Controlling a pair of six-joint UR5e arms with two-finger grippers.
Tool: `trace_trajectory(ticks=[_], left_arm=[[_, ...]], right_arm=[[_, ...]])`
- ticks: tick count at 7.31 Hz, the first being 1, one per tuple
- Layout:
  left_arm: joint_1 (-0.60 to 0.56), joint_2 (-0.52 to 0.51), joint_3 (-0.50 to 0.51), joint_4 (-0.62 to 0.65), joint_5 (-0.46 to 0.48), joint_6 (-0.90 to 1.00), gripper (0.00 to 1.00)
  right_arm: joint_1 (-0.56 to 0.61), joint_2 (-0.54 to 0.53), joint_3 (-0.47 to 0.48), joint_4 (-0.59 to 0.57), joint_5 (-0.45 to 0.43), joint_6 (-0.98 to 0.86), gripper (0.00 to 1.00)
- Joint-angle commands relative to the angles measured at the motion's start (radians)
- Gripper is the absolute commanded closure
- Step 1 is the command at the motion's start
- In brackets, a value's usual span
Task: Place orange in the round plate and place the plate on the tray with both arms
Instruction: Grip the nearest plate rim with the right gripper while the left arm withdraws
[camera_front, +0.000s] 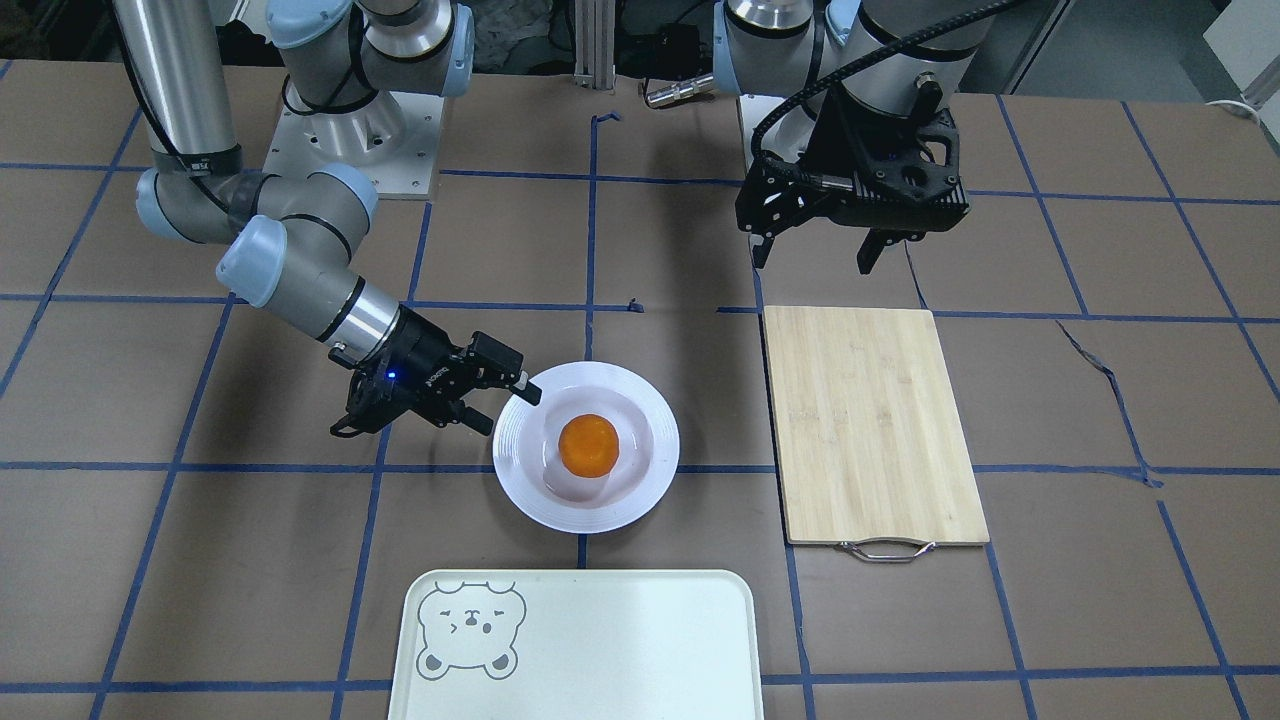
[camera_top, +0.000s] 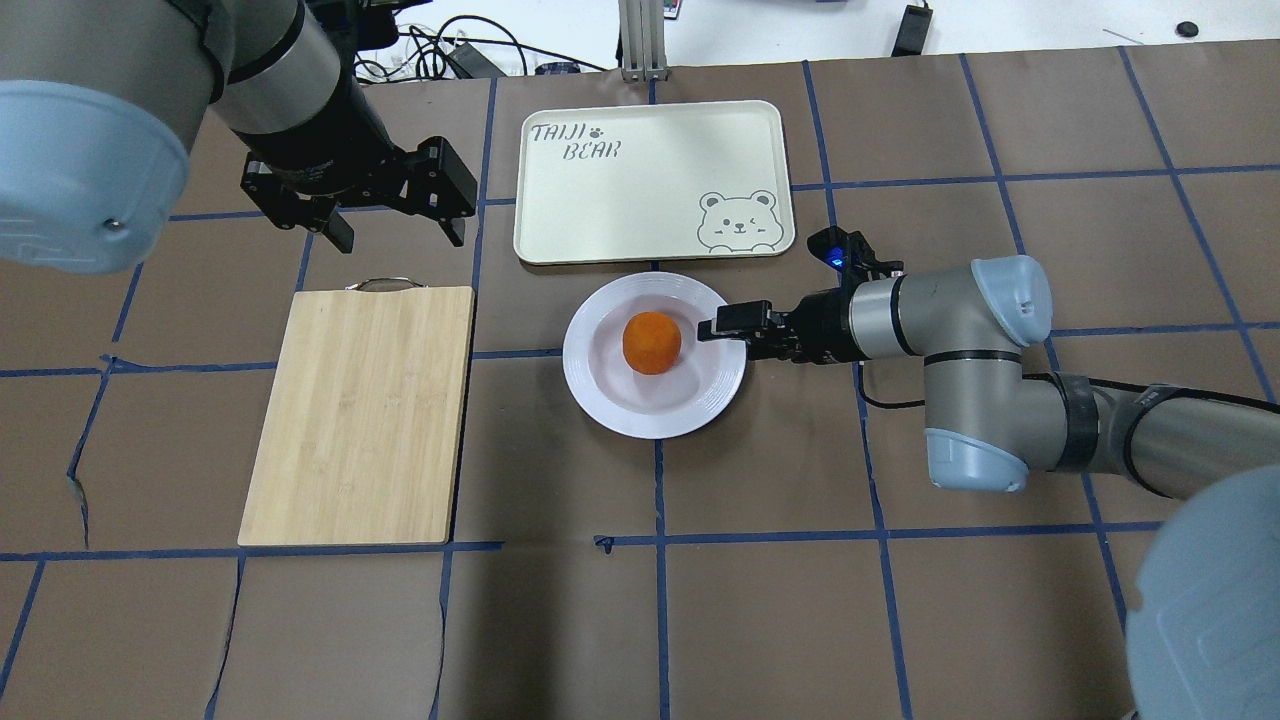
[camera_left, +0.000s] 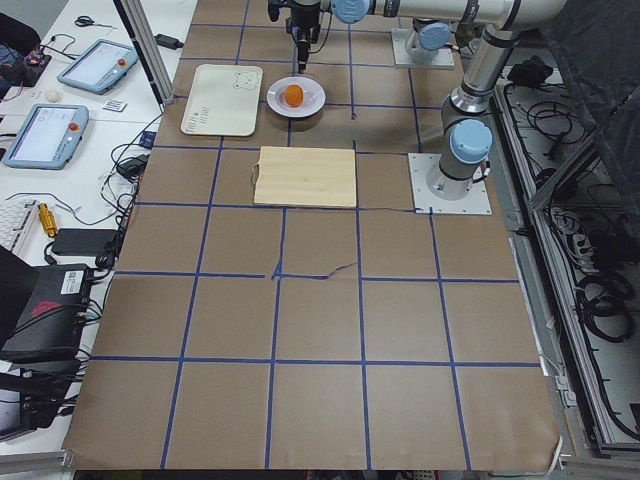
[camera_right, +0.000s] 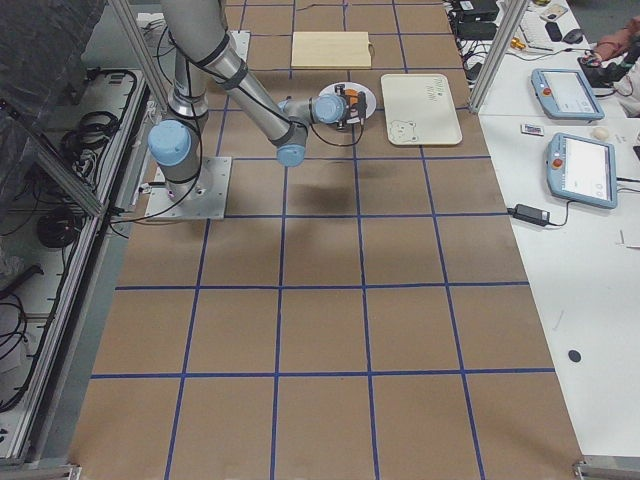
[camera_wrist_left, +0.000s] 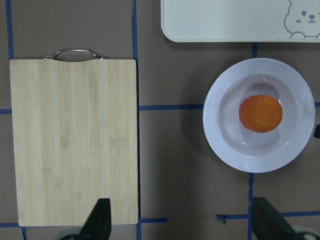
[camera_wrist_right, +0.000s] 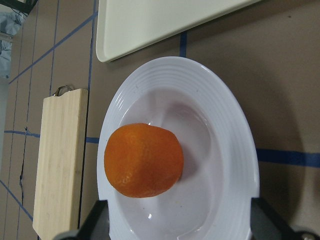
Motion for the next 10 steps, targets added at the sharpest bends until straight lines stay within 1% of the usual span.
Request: trace_trajectory(ticks=[1, 3, 5, 6, 7, 8, 10], left_arm=[[0.002, 0.007, -0.003, 0.0, 0.0, 0.001, 0.0], [0.005, 0.007, -0.003, 0.0, 0.0, 0.001, 0.0], [0.007, 0.008, -0.001, 0.0, 0.0, 0.001, 0.0], [0.007, 0.008, -0.001, 0.0, 0.0, 0.001, 0.0], [0.007, 0.008, -0.001, -0.008, 0.0, 0.001, 0.0], [0.008, 0.01, -0.001, -0.008, 0.0, 0.001, 0.0], [0.008, 0.011, -0.001, -0.009, 0.0, 0.001, 0.0]], right_arm=[[-0.011, 0.031, -0.001, -0.007, -0.001, -0.008, 0.02], [-0.011, 0.075, 0.001, -0.003, -0.001, 0.026, 0.03], [-0.01, 0.086, 0.002, -0.001, 0.049, 0.066, 0.04], [-0.008, 0.086, 0.004, 0.0, 0.053, 0.066, 0.04], [-0.005, 0.087, 0.004, 0.005, 0.107, 0.089, 0.07], [-0.005, 0.089, 0.005, 0.005, 0.125, 0.09, 0.08], [-0.004, 0.09, 0.007, 0.007, 0.126, 0.09, 0.18]])
